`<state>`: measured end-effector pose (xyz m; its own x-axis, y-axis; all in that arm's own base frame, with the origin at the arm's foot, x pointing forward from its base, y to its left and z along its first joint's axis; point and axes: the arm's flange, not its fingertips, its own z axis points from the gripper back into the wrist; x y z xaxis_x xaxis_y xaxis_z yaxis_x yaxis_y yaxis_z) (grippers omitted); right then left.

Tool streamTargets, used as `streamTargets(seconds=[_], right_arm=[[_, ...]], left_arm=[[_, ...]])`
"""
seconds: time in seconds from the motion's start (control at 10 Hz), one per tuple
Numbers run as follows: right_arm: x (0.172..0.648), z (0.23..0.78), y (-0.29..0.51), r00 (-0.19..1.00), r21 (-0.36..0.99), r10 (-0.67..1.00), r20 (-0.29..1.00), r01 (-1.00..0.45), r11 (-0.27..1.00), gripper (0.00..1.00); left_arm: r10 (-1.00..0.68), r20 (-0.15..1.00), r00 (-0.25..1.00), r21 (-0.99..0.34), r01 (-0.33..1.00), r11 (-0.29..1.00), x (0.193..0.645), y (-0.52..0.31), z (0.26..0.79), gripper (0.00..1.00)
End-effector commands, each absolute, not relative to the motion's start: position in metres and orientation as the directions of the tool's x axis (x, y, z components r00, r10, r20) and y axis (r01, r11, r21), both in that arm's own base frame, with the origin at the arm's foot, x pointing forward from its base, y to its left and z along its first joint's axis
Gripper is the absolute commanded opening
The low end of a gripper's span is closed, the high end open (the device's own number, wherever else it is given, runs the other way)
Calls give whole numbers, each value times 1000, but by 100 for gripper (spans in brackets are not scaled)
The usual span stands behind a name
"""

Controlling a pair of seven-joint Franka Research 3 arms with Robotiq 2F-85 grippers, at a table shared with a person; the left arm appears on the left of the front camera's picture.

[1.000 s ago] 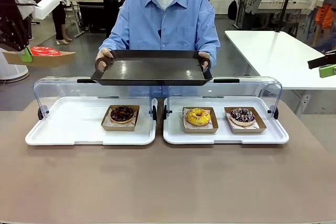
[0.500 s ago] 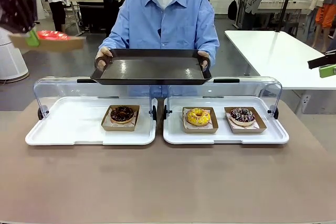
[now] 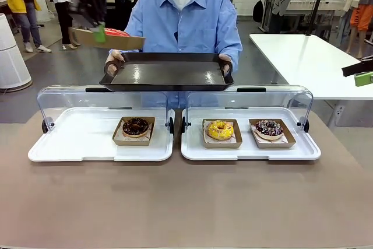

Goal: Provide the desired donut to the person.
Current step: Place the picked Paper togo box onto the Handle tray extended by the person.

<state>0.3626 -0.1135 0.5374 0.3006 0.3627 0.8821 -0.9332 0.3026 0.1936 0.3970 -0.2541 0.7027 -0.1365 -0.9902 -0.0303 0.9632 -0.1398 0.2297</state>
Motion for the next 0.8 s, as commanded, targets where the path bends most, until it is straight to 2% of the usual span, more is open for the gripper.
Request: streamTargets(seconds=[0.0,0.5,0.7], right_arm=[[363,538,-113,288,187,352,890,-937,295,100],[363,538,-113,288,187,352,890,-937,295,100],[363,538,-113,288,187,352,890,-937,295,100]], left_arm=[[-995,-40,-96,208,973,-102,433,-277,701,1],[-999,-9,-33,217,976,-34,495,-274,651,1],[-999,22,-48,206,978,-42,508,-267,630,1]])
